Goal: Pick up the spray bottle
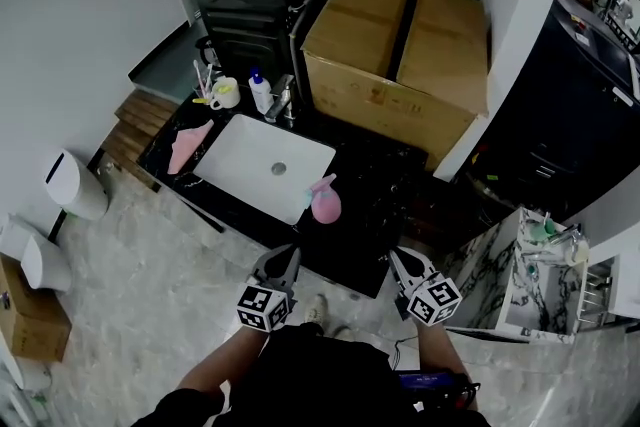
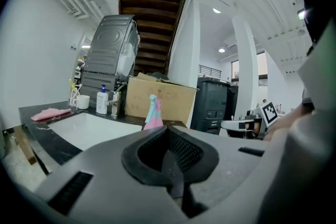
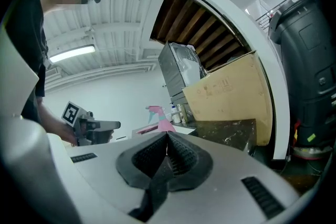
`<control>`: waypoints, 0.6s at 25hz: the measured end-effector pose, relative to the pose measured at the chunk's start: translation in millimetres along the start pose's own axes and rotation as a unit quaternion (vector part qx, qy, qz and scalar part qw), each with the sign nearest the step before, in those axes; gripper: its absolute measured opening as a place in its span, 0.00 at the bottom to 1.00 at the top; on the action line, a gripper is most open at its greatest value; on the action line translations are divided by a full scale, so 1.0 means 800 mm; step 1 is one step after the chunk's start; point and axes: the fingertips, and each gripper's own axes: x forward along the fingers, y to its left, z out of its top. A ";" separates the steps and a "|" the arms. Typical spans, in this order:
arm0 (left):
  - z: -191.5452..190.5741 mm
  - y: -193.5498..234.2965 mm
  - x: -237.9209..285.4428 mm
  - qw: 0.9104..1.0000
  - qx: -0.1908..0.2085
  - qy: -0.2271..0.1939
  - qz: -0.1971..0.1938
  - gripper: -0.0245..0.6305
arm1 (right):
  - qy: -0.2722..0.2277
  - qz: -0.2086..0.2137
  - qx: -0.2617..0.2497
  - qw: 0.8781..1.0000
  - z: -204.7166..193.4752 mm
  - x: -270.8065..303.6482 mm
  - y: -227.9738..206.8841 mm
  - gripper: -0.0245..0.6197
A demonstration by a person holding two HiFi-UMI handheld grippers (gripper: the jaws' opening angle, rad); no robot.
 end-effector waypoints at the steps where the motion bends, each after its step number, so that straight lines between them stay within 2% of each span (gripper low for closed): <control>1: 0.003 0.003 0.006 1.000 0.002 0.000 -0.005 0.05 | 0.000 -0.003 -0.001 1.000 0.001 0.004 -0.002 0.08; 10: 0.024 0.031 0.054 0.999 0.017 0.000 -0.035 0.06 | 0.000 -0.028 0.003 1.000 0.007 0.034 -0.021 0.08; 15: 0.033 0.038 0.075 0.998 0.026 0.001 -0.054 0.17 | -0.001 -0.043 0.002 0.999 0.013 0.046 -0.031 0.08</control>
